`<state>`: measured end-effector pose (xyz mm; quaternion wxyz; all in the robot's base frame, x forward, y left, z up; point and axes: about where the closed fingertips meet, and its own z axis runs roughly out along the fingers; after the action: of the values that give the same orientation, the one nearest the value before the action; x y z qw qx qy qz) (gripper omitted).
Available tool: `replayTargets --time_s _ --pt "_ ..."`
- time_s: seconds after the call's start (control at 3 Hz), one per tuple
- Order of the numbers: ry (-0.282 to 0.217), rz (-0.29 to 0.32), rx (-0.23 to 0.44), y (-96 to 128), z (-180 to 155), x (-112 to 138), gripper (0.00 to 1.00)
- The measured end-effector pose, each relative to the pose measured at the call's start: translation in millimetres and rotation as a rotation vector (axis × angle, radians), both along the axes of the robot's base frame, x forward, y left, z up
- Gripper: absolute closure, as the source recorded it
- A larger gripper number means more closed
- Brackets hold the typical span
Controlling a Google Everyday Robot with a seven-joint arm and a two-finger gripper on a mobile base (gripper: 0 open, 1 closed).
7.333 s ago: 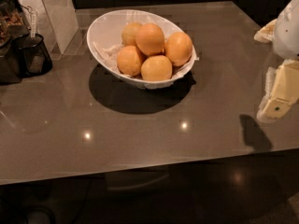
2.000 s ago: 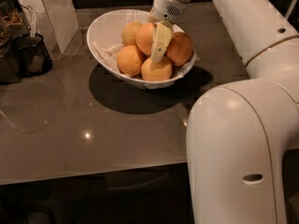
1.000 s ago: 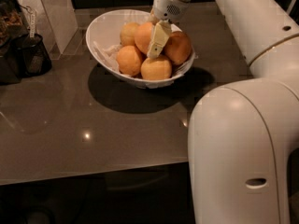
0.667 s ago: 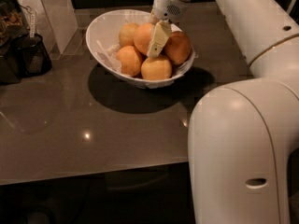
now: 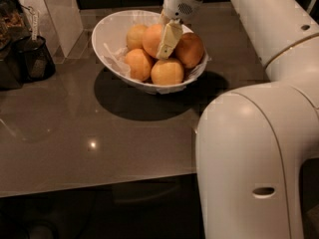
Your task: Pick orange from white bowl
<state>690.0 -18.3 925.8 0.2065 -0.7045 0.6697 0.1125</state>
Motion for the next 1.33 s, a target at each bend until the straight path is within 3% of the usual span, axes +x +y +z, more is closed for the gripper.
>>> replayTargets --time_s 0.67,1.33 --pt "-0.022 0.007 0.018 4 3 3 1.00" --pt "-0.129 -0.007 0.208 -29 35 -39 1.00"
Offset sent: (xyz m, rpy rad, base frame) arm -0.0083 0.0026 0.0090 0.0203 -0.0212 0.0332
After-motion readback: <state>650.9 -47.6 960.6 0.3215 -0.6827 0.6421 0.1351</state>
